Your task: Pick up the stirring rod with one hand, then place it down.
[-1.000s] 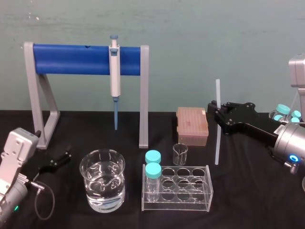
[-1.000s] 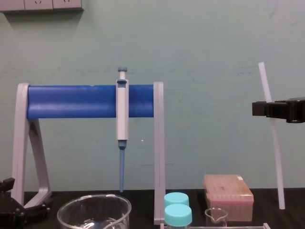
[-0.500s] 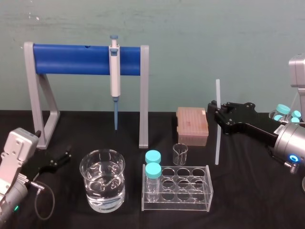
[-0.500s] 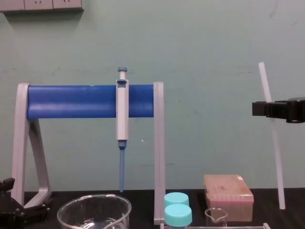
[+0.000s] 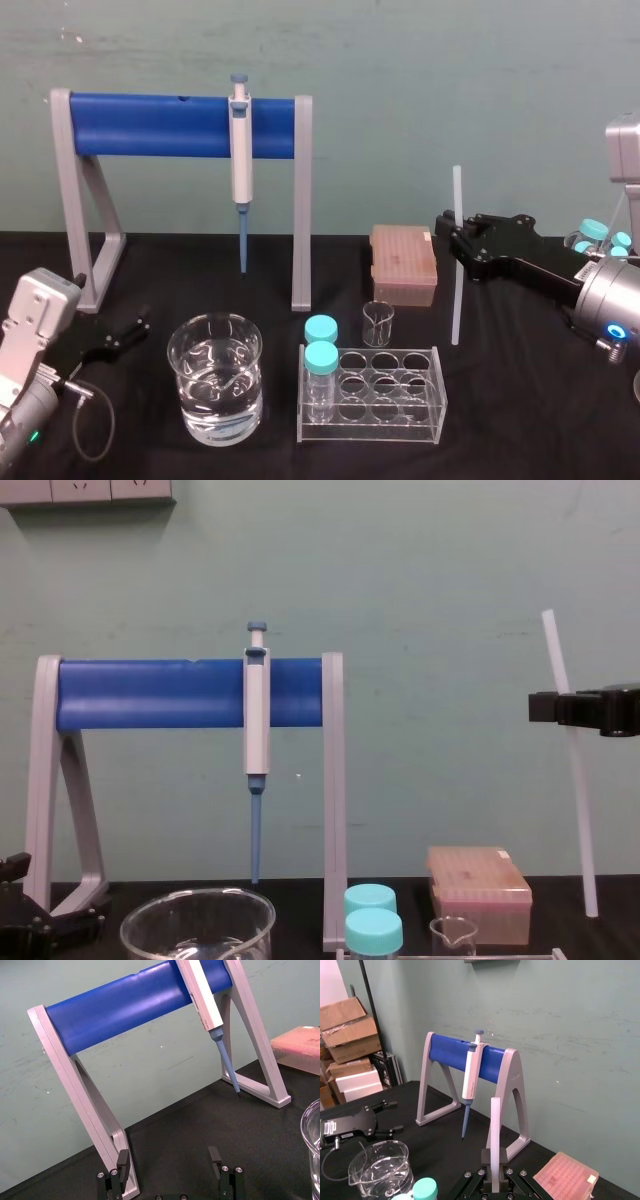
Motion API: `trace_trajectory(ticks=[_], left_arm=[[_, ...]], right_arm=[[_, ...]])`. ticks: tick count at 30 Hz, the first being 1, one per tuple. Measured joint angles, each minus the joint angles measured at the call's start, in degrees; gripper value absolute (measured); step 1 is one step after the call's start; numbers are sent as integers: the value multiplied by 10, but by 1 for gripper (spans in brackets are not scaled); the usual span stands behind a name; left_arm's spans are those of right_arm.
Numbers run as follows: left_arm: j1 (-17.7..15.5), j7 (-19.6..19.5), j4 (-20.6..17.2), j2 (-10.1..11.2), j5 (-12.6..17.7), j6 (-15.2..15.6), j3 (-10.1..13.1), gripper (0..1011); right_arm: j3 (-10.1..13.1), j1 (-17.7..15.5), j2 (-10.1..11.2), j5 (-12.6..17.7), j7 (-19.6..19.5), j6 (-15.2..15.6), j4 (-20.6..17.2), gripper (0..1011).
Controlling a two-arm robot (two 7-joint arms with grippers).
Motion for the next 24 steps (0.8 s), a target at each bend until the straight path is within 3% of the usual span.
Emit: trace_trajectory(ticks=[14,24], left_arm=[[0,0,0,0,0,0,0,1005],[0,0,0,0,0,0,0,1005]], right_arm=[[-10,13,-4,14,9,-3,7,70],[-33,32,-23,22,26,-19,42,70]])
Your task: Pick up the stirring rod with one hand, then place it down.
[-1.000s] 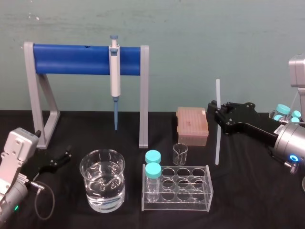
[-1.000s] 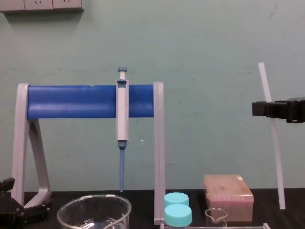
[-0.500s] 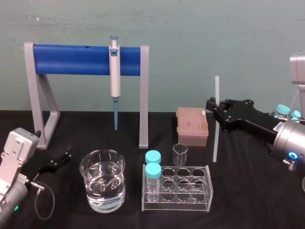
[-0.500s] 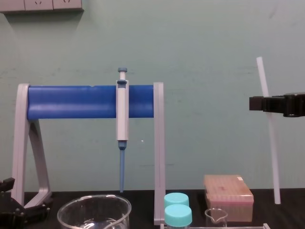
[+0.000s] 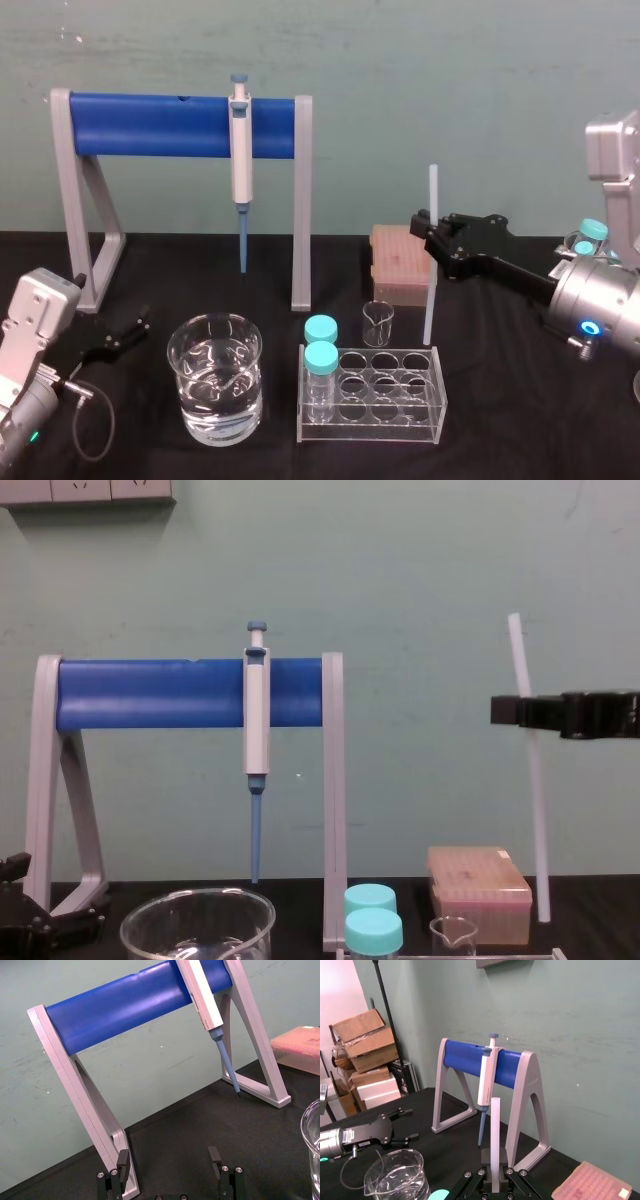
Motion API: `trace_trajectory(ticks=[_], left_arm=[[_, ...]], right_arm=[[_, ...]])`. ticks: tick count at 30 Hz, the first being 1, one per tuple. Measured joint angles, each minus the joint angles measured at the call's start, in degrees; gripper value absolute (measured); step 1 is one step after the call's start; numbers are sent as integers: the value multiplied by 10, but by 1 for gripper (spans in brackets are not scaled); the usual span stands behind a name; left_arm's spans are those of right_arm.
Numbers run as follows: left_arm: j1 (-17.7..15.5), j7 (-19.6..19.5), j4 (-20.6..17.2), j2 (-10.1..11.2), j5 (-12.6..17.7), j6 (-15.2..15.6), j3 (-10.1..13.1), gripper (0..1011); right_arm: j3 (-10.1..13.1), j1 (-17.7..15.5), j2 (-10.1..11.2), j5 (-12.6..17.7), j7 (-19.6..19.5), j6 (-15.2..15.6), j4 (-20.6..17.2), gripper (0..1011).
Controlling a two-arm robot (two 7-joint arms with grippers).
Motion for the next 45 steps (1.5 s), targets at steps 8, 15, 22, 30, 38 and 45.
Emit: trace_trajectory(ticks=[8,15,22,30,38,45], left_arm=[[0,0,0,0,0,0,0,1005],[0,0,0,0,0,0,0,1005],[0,0,0,0,0,0,0,1005],[0,0,0,0,0,0,0,1005],[0,0,0,0,0,0,0,1005],[0,0,0,0,0,0,0,1005]], right_arm=[[-15,12,-13,-5,6,-13,35,70],[-23,17,-23,-8,13,-18,60,70],[-30,23,-32,-5,22,-19,84,70],[-38,27,-35,-5,32,-20,104,70],[-43,23,-31,-10,39,-23,113,70],[-46,20,-32,-12,47,-30,123,70]])
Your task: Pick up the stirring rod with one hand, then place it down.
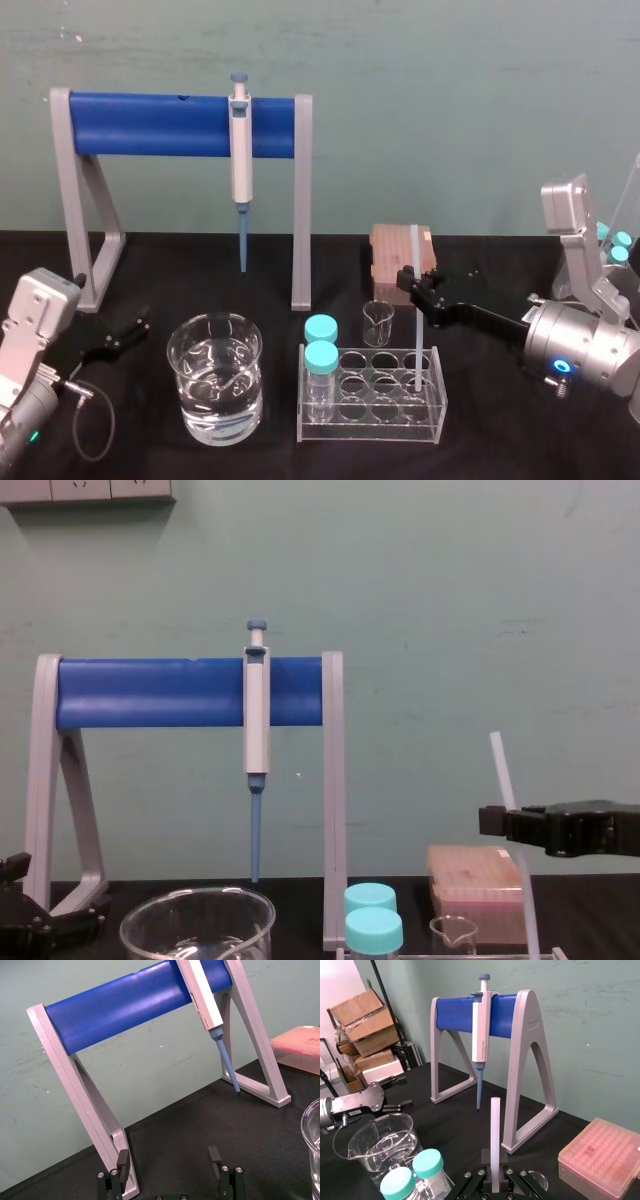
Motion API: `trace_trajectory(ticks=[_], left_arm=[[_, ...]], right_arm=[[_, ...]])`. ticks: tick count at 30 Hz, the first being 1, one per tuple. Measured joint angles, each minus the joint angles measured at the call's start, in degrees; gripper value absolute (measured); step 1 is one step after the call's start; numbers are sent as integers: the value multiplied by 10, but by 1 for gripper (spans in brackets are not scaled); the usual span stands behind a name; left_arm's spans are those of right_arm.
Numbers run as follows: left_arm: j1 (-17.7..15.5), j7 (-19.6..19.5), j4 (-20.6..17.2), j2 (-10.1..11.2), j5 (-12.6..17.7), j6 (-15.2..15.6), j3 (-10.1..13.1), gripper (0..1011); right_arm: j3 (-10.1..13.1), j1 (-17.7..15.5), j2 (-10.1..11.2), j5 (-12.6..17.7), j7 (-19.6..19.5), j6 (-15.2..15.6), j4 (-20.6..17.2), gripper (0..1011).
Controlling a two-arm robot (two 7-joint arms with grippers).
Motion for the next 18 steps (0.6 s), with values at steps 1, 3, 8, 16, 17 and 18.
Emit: trace_trajectory(ticks=[1,3,8,16,17,18], left_arm=[[0,0,0,0,0,0,0,1005],[0,0,0,0,0,0,0,1005],[0,0,0,0,0,0,0,1005],[0,0,0,0,0,0,0,1005],[0,0,0,0,0,0,0,1005],[0,0,0,0,0,0,0,1005]], right_arm=[[0,0,-1,0,1,-2,1,70],[0,-1,-2,0,4,-5,4,70],[0,-3,-8,0,12,-22,12,70],[3,-3,-14,-2,21,-41,20,70],[3,-4,-14,-3,22,-43,21,70],[3,-4,-14,-3,23,-44,21,70]])
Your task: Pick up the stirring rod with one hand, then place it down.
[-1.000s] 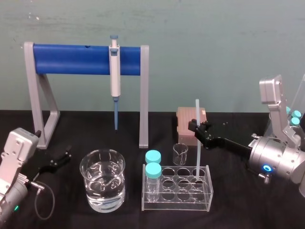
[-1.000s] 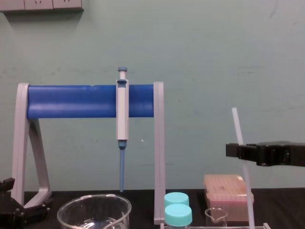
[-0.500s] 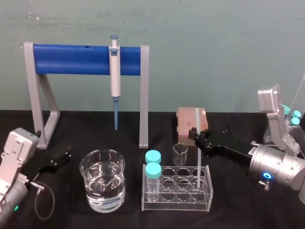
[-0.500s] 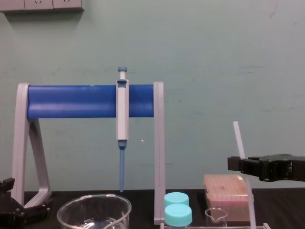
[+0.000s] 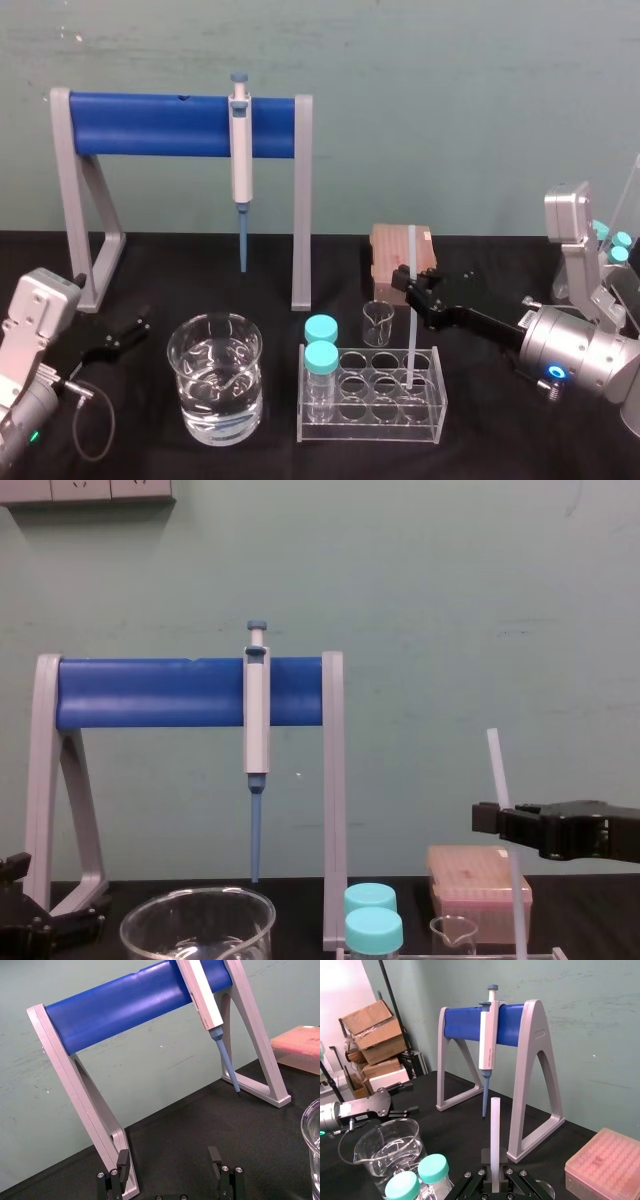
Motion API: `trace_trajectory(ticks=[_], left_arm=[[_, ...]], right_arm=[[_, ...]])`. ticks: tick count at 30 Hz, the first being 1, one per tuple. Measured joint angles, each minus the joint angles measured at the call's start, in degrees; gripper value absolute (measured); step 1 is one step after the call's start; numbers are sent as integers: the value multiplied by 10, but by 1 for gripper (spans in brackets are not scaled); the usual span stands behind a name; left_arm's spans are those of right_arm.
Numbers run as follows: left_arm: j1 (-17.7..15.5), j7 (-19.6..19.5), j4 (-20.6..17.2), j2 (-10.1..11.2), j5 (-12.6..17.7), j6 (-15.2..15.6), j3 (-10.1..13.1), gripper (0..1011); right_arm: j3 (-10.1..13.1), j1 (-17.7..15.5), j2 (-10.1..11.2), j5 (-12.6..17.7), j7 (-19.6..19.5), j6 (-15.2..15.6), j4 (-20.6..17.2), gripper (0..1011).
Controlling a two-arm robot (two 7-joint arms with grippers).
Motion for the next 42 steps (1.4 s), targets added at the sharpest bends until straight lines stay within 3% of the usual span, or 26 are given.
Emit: trace_trajectory(ticks=[21,34,42], left_arm=[[0,0,0,0,0,0,0,1005],[0,0,0,0,0,0,0,1005],[0,0,0,0,0,0,0,1005]], right_arm=[[0,-6,-2,-23,22,-37,15,70],[2,-6,-9,-29,29,-43,33,75],[7,-7,-10,-30,28,-42,33,328]])
